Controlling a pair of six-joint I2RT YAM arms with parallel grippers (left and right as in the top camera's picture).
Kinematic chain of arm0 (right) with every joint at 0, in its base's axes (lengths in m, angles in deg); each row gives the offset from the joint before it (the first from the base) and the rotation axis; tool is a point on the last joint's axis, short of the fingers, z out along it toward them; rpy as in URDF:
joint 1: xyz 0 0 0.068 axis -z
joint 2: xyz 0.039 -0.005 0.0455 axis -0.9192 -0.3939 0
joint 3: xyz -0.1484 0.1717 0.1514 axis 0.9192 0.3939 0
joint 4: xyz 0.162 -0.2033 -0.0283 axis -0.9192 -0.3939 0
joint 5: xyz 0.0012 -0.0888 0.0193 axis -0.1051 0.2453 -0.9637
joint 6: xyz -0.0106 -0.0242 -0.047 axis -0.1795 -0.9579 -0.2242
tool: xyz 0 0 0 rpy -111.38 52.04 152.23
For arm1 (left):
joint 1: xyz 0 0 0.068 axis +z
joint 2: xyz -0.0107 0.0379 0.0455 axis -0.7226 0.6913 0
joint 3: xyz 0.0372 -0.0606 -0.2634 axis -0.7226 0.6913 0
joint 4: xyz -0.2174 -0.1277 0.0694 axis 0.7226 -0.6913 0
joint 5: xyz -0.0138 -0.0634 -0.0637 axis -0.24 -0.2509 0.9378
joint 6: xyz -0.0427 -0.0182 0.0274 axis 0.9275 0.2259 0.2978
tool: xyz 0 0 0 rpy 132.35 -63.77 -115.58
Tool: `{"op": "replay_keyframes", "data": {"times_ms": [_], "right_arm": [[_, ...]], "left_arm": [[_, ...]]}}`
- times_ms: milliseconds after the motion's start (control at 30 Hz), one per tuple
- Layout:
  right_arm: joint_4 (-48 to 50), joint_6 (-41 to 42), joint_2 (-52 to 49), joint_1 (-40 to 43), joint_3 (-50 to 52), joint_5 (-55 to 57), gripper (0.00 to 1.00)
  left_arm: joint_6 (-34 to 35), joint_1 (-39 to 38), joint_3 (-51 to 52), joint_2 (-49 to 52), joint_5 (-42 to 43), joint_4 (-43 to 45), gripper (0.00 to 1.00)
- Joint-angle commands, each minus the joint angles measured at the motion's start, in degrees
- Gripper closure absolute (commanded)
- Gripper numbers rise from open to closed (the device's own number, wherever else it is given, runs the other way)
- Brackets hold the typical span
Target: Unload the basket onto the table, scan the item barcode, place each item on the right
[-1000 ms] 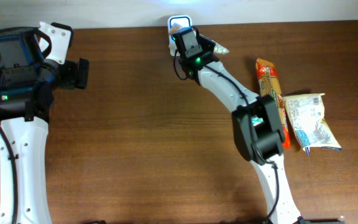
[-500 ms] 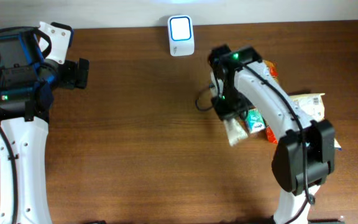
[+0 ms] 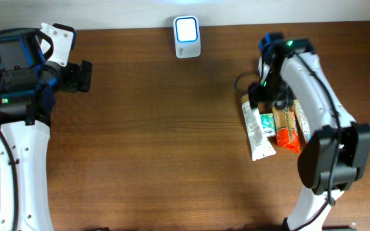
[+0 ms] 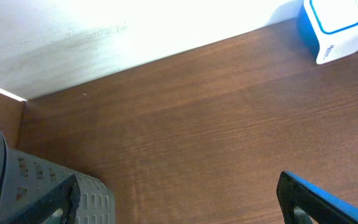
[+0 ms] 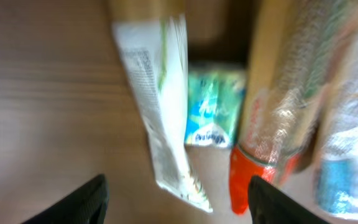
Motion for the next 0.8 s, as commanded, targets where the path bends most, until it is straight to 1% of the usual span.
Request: {"op": "replay_keyframes", "data": {"times_ms": [0, 33, 67, 100, 167, 233, 500, 567, 633, 667, 700, 733, 767], "right_arm": [[-7.1, -3.4, 4.8, -2.1, -15.6, -3.1, 0.28], [-9.1, -3.3, 7.2, -3.9, -20.7, -3.1, 0.26], [-10.0, -3.3, 8.9, -4.9, -23.2, -3.1, 0.21], [-11.4, -3.3, 12.7, -6.6, -26.9, -3.1, 0.01], [-13.0, -3.1, 20.1, -7.4, -28.4, -3.1, 0.01], [-13.1, -3.1, 23.8, -7.4, -28.4, -3.1, 0.01], [-13.7, -3.1, 27.2, -7.1, -28.5, -2.1, 0.01], [-7.2, -3.4, 28.5, -6.9, -27.5, 0.1, 0.01], [0.2, -7.3, 30.5, -6.9, -23.3, 0.6, 0.01], [4.3, -9.5, 32.1, -6.9, -19.3, 0.6, 0.01], [8.8, -9.8, 34.2, -6.9, -14.0, 0.6, 0.01], [14.3, -9.7, 37.1, -6.9, -7.1, 0.3, 0.01], [22.0, -9.7, 41.0, -6.9, 2.0, -0.2, 0.01]], "left_arm": [[-0.5, 0.2, -0.5, -0.7, 0.6, 0.0, 0.01], [-0.5, 0.2, -0.5, -0.7, 0.6, 0.0, 0.01], [-0.5, 0.2, -0.5, -0.7, 0.6, 0.0, 0.01], [-0.5, 0.2, -0.5, -0.7, 0.6, 0.0, 0.01], [-0.5, 0.2, -0.5, -0.7, 0.6, 0.0, 0.01], [-0.5, 0.2, -0.5, -0.7, 0.6, 0.0, 0.01], [-0.5, 0.2, -0.5, -0.7, 0.6, 0.0, 0.01], [-0.5, 0.2, -0.5, -0.7, 0.6, 0.0, 0.01], [-0.5, 0.2, -0.5, -0.7, 0.6, 0.0, 0.01], [-0.5, 0.2, -0.5, -0.7, 0.6, 0.0, 0.01], [-0.5, 0.2, -0.5, -0.7, 0.6, 0.0, 0.01], [-0.5, 0.2, -0.5, -0.7, 0.6, 0.0, 0.01], [-0.5, 0.2, -0.5, -0.7, 0.6, 0.0, 0.01]]}}
